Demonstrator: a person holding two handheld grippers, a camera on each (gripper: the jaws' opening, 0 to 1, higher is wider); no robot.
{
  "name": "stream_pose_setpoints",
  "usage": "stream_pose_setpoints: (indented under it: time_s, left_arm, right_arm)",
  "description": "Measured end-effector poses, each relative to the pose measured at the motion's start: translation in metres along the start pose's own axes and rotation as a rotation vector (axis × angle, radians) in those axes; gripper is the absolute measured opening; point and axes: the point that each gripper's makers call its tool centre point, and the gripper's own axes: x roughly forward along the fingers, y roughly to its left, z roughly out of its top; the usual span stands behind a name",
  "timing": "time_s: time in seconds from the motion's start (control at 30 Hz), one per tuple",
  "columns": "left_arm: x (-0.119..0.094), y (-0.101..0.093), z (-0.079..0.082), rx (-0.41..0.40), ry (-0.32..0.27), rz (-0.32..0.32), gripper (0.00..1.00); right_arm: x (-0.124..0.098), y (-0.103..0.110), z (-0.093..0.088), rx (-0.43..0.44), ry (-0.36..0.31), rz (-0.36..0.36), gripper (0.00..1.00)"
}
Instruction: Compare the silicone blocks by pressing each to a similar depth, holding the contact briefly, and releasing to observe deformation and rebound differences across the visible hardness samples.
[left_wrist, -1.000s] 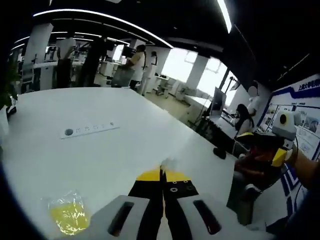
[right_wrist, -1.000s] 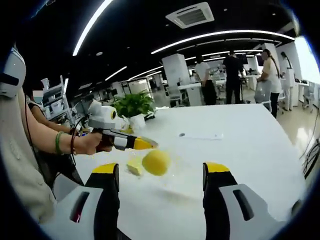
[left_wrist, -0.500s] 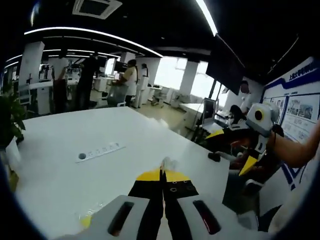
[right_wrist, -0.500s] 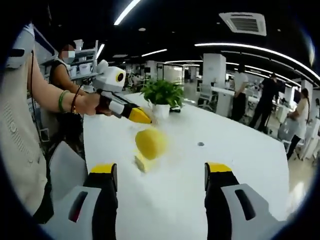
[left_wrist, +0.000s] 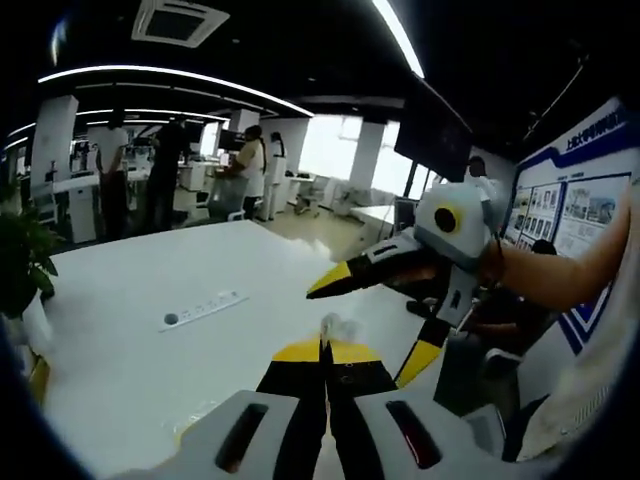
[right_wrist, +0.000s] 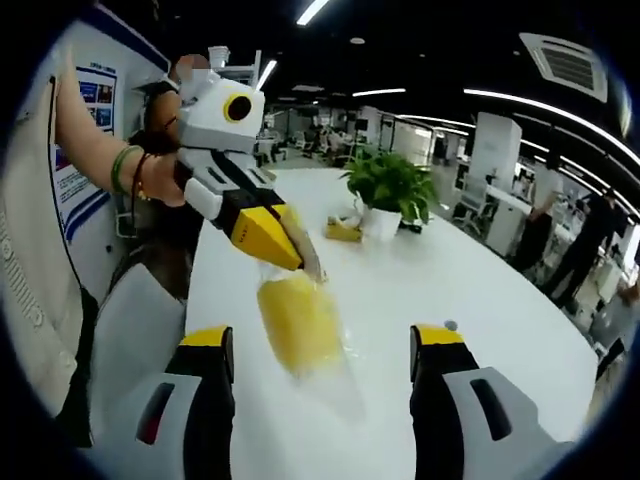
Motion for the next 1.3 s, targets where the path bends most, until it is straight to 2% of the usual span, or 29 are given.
stream_pose_setpoints:
  time_s: [0.3, 0.43, 0.53, 0.63, 0.8, 1.17, 1.3]
  left_arm:
    - [-0.005, 0.001, 0.006, 0.011, -0.007, -0.013, 0.00]
    - [-0.007, -0.002, 0.008, 0.019, -0.010, -0.021, 0.00]
    - [-0.008, -0.005, 0.009, 0.018, -0.008, -0.033, 0.00]
    - [-0.009, -0.010, 0.007, 0.033, 0.008, -0.051, 0.00]
    - [-0.012, -0.019, 0.005, 0.067, 0.031, -0.070, 0.00]
    - [-0.020, -0.038, 0.010, 0.130, 0.017, -0.115, 0.00]
    - [-0.019, -0.042, 0.010, 0.145, 0.017, -0.129, 0.00]
  right_arm:
    - [0.034, 0.009, 0.000, -0.034, 0.028, 0.085, 0.63]
    - [0.043, 0.011, 0.004, -0.047, 0.021, 0.111, 0.59]
    - [0.050, 0.016, 0.003, -0.075, 0.029, 0.139, 0.52]
    - [0.052, 0.024, 0.002, -0.083, 0.027, 0.183, 0.41]
    - [0.051, 0.036, 0.004, -0.090, 0.009, 0.201, 0.30]
    - [0.036, 0.048, 0.012, -0.054, -0.011, 0.186, 0.15]
    - [0.032, 0.051, 0.012, -0.039, -0.004, 0.185, 0.12]
